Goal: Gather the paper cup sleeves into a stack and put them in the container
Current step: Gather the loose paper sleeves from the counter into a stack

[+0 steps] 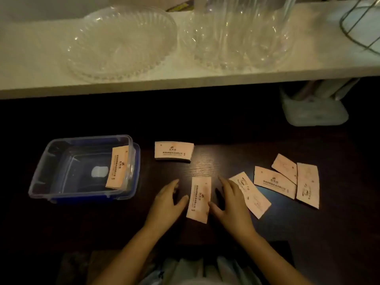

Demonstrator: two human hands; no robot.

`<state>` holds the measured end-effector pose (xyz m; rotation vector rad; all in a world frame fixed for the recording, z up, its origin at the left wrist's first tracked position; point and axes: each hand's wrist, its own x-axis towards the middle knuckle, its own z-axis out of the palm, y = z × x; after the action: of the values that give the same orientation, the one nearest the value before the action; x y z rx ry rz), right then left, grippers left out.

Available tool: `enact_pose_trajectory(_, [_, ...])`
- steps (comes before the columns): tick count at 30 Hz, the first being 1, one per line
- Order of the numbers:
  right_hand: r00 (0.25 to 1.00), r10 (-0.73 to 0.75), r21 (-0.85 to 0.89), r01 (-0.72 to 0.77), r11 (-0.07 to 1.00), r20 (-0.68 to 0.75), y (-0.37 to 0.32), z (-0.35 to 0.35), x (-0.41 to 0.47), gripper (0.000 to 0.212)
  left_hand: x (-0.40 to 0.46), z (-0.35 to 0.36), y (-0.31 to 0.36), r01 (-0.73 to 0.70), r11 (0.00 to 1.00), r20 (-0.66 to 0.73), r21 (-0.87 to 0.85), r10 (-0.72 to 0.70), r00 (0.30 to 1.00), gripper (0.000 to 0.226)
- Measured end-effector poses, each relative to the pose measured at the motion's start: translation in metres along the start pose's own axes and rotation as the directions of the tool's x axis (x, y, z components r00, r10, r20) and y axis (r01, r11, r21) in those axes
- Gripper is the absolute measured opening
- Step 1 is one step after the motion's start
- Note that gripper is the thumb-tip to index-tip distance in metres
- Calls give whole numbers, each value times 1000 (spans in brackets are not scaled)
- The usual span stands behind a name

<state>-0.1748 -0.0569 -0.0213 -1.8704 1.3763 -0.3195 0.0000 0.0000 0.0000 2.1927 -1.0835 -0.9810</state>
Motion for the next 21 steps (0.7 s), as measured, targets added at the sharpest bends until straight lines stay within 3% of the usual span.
enact_pose_trajectory(2, [991,128,-6,-128,992,-43,-1,6,-1,76,5,9,4,190,951,116,-244,-166,979,54])
enact_pose_trajectory(3, [979,201,-35,-202,979,-44,-3,10,-3,73,6,15,3,303,878,204,-370,-242,949,52])
enact_pose_trajectory(6, [946,324,-116,-324,939,-20,-11,24,-6,61,6,24,5,442,734,305,-515,-325,895,48])
enact_pose_trajectory(13, [928,360,86,-353,932,-91,-17,36,-1,38,18,19,4,527,671,422,-521,-334,843,31])
enact_pose_trajectory(17, [923,373,222,-345,912,-98,-15,38,1,36,25,14,0,590,562,483,-579,-347,804,26])
enact_pose_trajectory(19, [921,385,361,-337,870,-67,-16,36,3,34,27,12,-2,621,483,518,-618,-344,783,19])
enact_pose_trajectory(21, [922,386,524,-321,789,-16,-16,32,4,33,28,9,-6,625,467,544,-625,-313,778,12])
